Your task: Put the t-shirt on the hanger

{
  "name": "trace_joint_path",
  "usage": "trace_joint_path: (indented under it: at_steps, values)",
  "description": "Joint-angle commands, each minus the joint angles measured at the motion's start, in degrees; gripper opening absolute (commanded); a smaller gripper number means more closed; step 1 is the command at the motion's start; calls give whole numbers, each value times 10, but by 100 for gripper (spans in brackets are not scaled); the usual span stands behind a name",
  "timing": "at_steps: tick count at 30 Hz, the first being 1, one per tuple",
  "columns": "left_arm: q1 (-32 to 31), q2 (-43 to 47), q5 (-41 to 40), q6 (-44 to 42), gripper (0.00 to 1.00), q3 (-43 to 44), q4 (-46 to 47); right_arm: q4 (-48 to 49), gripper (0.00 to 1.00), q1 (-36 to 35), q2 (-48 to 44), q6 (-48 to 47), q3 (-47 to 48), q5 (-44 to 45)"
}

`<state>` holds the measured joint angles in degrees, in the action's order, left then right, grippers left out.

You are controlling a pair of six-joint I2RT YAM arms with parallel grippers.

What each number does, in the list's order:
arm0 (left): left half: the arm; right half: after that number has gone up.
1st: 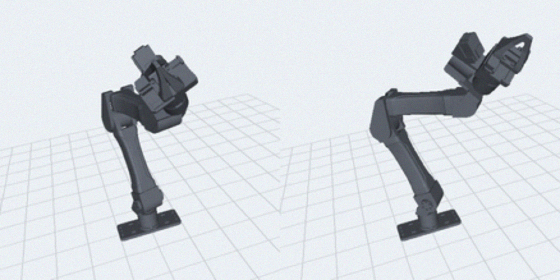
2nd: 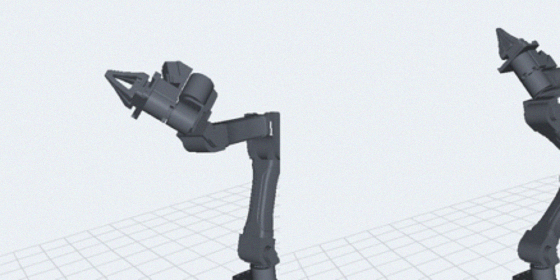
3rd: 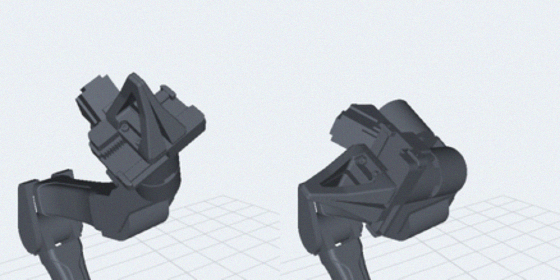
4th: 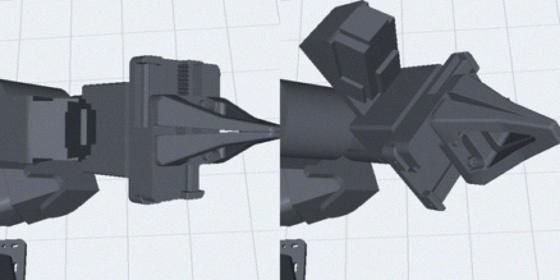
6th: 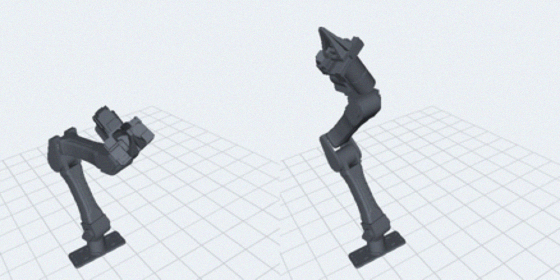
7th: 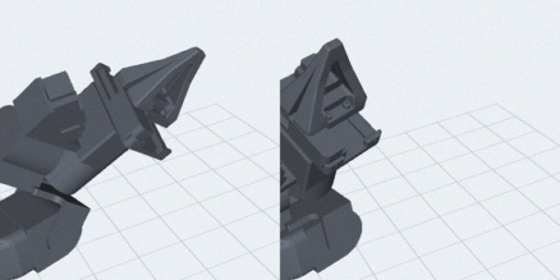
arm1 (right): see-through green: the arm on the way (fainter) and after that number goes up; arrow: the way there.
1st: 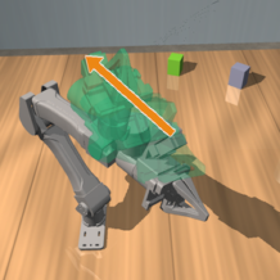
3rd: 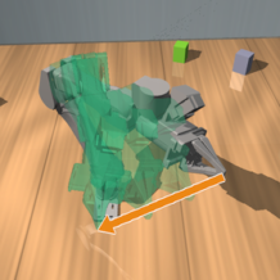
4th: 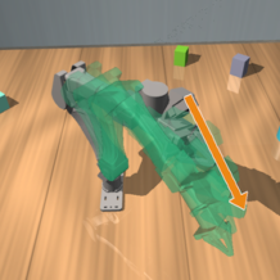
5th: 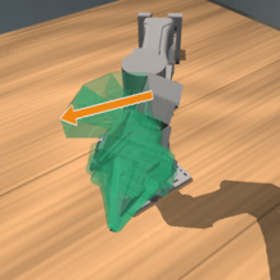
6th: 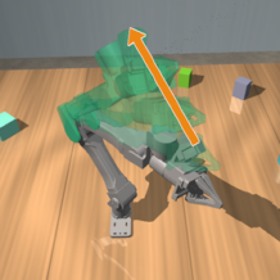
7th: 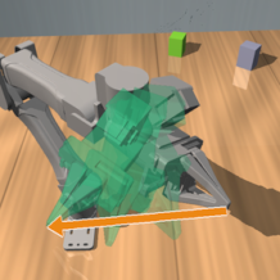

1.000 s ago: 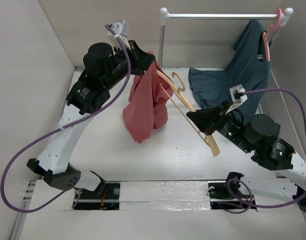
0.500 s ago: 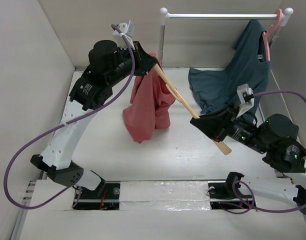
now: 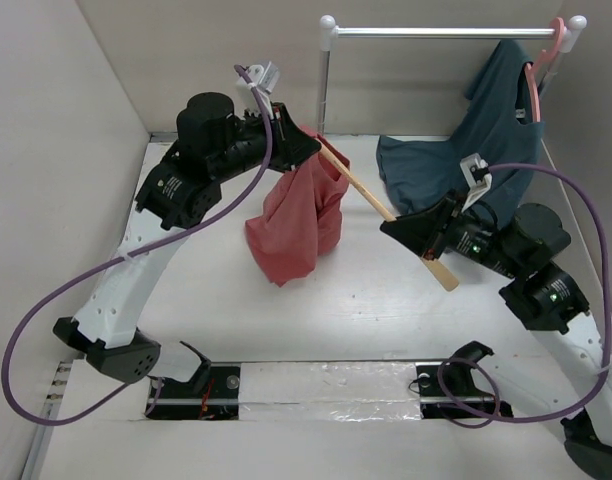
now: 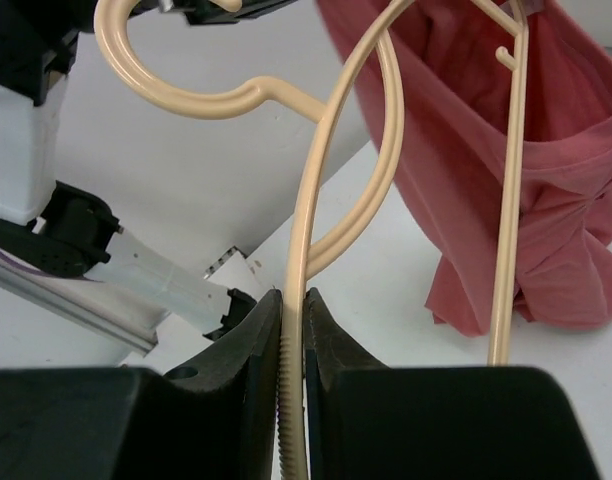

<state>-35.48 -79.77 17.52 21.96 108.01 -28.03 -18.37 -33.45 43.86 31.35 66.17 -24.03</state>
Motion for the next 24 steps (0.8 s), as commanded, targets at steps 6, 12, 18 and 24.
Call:
trace_joint_path:
  at_steps: [6,12,18,24]
  values:
    - [3,60,50,-15,0,-15,9,261,0,138,44,177,-45,-324]
    - [36,56,-65,-7,0,28,-118,161,0,134,56,114,-8,-376]
    - [92,65,-135,7,0,-29,-127,195,0,168,34,173,-69,-372]
    - [92,-64,-56,-7,0,106,-113,148,0,201,9,176,-66,-331]
